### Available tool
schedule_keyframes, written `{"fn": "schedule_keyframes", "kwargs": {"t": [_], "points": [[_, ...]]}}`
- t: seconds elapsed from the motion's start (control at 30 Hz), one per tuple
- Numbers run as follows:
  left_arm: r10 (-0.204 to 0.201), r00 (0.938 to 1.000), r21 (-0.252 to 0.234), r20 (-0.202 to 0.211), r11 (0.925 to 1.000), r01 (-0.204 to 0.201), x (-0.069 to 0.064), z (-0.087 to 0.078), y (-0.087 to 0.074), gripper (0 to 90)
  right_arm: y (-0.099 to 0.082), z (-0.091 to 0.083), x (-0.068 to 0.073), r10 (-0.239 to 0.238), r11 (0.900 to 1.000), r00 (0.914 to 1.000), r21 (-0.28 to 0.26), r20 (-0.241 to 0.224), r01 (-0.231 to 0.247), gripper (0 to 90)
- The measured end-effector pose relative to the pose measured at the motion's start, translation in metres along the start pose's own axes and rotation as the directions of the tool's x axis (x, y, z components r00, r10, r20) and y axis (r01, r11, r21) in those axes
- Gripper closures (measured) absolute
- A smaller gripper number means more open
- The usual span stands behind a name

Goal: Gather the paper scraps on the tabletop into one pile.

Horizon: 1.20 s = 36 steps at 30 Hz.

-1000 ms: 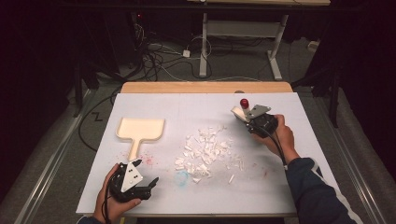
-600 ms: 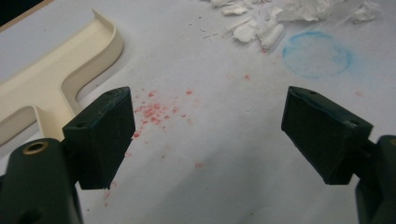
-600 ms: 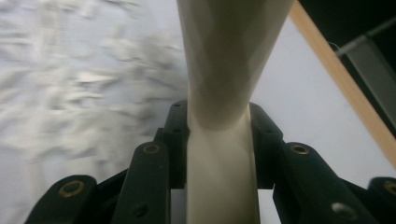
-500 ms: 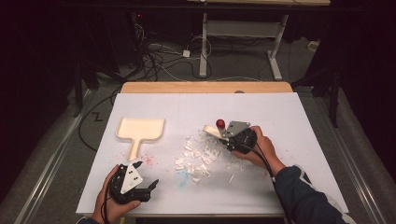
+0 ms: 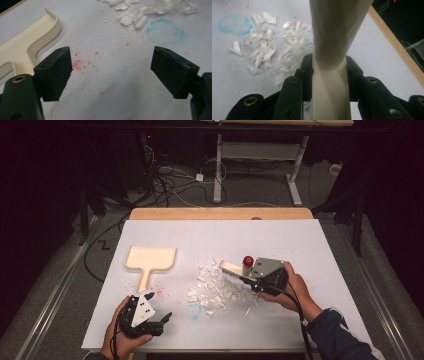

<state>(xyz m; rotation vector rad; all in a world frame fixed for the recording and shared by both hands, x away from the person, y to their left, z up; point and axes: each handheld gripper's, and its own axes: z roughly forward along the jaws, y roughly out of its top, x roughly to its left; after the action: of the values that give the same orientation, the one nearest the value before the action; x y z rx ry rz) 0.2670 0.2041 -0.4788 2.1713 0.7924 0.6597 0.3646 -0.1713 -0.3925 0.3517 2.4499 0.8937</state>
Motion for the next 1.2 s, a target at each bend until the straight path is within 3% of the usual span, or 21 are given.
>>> {"fn": "schedule_keyframes", "kwargs": {"t": [0.07, 0.2, 0.27, 0.3, 0.37, 0.4, 0.5, 0.6, 0.77, 0.9, 1.0, 1.07, 1.1, 1.13, 1.2], "points": [[-0.002, 1.0, 0.001, 0.002, 1.0, 0.002, 0.0, 0.0, 0.0, 16.7, 0.004, 0.0, -0.013, 0.014, 0.9999, 0.9995, 0.001, 0.029, -0.014, 67.8], [-0.007, 1.0, 0.001, 0.003, 1.0, 0.007, 0.001, 0.001, 0.0, 16.7, 0.008, 0.01, -0.026, 0.011, 0.9997, 0.9978, 0.019, 0.065, -0.012, 67.8], [-0.006, 1.0, 0.004, 0.003, 1.0, 0.006, 0.002, 0.001, -0.001, 16.7, 0.011, 0.029, -0.036, 0.004, 0.9992, 0.9936, 0.039, 0.113, -0.008, 67.8], [-0.007, 1.0, 0.005, 0.005, 1.0, 0.007, 0.002, 0.001, -0.001, 16.7, 0.011, 0.029, -0.036, 0.004, 0.9992, 0.9936, 0.039, 0.113, -0.008, 67.8], [-0.005, 1.0, 0.006, 0.005, 1.0, 0.005, 0.001, 0.002, -0.001, 16.7, 0.012, 0.053, -0.044, 0.001, 0.9986, 0.9909, 0.052, 0.135, -0.008, 67.9], [-0.004, 1.0, 0.008, 0.007, 1.0, 0.003, 0.001, 0.002, 0.0, 16.7, 0.012, 0.053, -0.044, 0.001, 0.9986, 0.9909, 0.052, 0.135, -0.008, 67.9], [-0.005, 0.9999, 0.008, 0.011, 1.0, 0.004, 0.001, 0.003, -0.001, 16.7, 0.014, 0.083, -0.047, -0.003, 0.998, 0.9874, 0.062, 0.158, -0.007, 67.9], [0.008, 0.9999, 0.007, 0.009, 0.9999, -0.008, 0.002, 0.004, -0.002, 16.7, 0.016, 0.096, -0.045, -0.001, 0.9975, 0.9879, 0.069, 0.155, -0.01, 67.9], [-0.006, 0.9998, 0.01, 0.017, 0.9999, 0.006, 0.002, 0.003, -0.002, 16.7, 0.029, 0.114, -0.03, 0.013, 0.999, 0.9938, 0.041, 0.111, -0.018, 67.9], [-0.003, 0.9999, 0.007, 0.016, 1.0, 0.003, 0.001, 0.003, -0.002, 16.7, 0.036, 0.12, -0.01, -0.064, 0.9974, 0.9964, 0.037, 0.057, 0.062, 67.4], [-0.007, 0.9999, 0.008, 0.014, 0.9999, 0.007, 0.001, 0.003, -0.002, 16.7, 0.038, 0.116, 0.002, -0.091, 0.9957, 0.9957, 0.016, 0.012, 0.091, 67.2], [-0.01, 0.9999, 0.005, 0.013, 0.9999, 0.01, 0.001, 0.002, -0.002, 16.7, 0.038, 0.108, 0.008, -0.131, 0.9914, 0.991, 0.004, -0.029, 0.131, 67.2], [-0.008, 0.9999, 0.006, 0.013, 1.0, 0.007, 0.001, 0.002, -0.001, 16.6, 0.037, 0.104, 0.01, -0.146, 0.9892, 0.9867, -0.017, -0.071, 0.145, 67.2], [-0.008, 0.9999, 0.007, 0.012, 0.9999, 0.008, 0.001, 0.002, -0.001, 16.6, 0.035, 0.098, 0.015, -0.184, 0.9826, 0.9756, -0.048, -0.12, 0.179, 67.2], [-0.006, 0.9999, 0.008, 0.013, 1.0, 0.006, 0.001, 0.002, -0.001, 16.6, 0.035, 0.094, 0.018, -0.192, 0.9813, 0.9727, -0.042, -0.131, 0.188, 67.2]]}}
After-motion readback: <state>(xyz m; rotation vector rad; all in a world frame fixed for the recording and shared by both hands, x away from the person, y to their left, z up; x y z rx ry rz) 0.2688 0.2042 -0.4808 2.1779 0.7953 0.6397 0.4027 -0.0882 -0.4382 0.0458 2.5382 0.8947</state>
